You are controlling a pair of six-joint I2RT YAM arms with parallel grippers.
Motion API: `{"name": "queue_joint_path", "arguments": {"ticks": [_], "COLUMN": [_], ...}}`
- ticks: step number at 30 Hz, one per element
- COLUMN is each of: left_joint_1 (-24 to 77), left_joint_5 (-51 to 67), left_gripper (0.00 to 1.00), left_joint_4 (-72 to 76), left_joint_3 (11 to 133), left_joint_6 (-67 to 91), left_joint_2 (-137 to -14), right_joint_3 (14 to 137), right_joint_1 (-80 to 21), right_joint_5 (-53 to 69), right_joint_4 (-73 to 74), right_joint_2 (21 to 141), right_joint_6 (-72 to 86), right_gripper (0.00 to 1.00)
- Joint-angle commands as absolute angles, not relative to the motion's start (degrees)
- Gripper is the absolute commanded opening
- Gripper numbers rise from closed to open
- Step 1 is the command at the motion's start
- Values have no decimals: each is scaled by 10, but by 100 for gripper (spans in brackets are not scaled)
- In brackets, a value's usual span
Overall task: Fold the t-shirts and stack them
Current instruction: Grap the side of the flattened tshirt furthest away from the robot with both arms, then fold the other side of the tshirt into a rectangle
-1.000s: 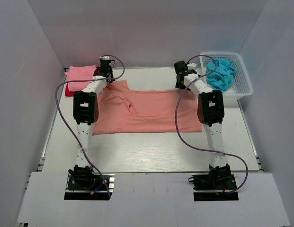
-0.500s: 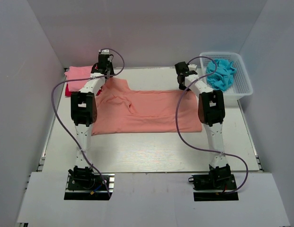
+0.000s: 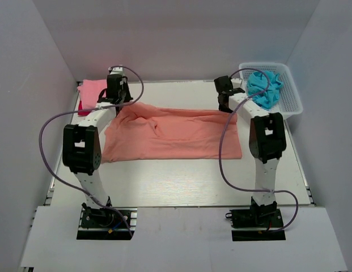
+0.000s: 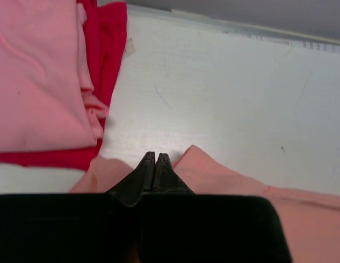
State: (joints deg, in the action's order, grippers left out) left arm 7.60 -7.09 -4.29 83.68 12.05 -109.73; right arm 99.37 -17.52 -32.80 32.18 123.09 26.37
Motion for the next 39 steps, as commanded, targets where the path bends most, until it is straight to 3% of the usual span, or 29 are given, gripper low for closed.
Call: {"name": "queue_joint_path", "arguments": {"ticks": [1,14,23,24,25,26,27,29,30,31,32,33,35,38,39], "left_joint_1": [79,84,84,84,84,84,84,84,84,84,84,84,84,84,84], "left_joint_5": [-76,-155,-155,-169,-188,-196,-203,-213,-218,-223,-223,-223,-223,-193,-160], "left_gripper": [0,0,0,5,37,48,67,78,86,99,100,100,100,100,100], "left_joint_4": [4,-34,-102,-129,-146,-163,-191,-225,-253,-267,-281,-290,-297,-303,-298], "left_joint_3": [760,467,310,301,294,294,294,301,307,320,328,337,370,428,457], "left_joint_6": [147,270,416,431,445,464,469,487,487,495,509,509,497,476,451], "left_joint_2": [-998,-710,-620,-620,-614,-613,-613,-607,-602,-602,-594,-589,-589,-619,-633], "right_joint_3": [935,779,701,686,681,672,664,655,650,646,646,642,642,639,635], "right_joint_1": [-183,-200,-204,-204,-203,-206,-206,-206,-205,-205,-204,-205,-204,-205,-205], "right_joint_5": [-344,-323,-307,-302,-296,-292,-287,-303,-321,-331,-339,-355,-366,-337,-305], "right_joint_4": [268,215,185,186,187,189,192,221,245,270,282,296,305,274,263], "right_joint_2": [1141,1015,974,972,971,971,970,962,957,947,933,926,886,844,839], "right_joint_6": [256,248,264,272,272,274,282,310,333,343,351,356,356,312,290], "right_gripper": [0,0,0,0,0,0,6,25,33,34,42,58,65,90,90]}}
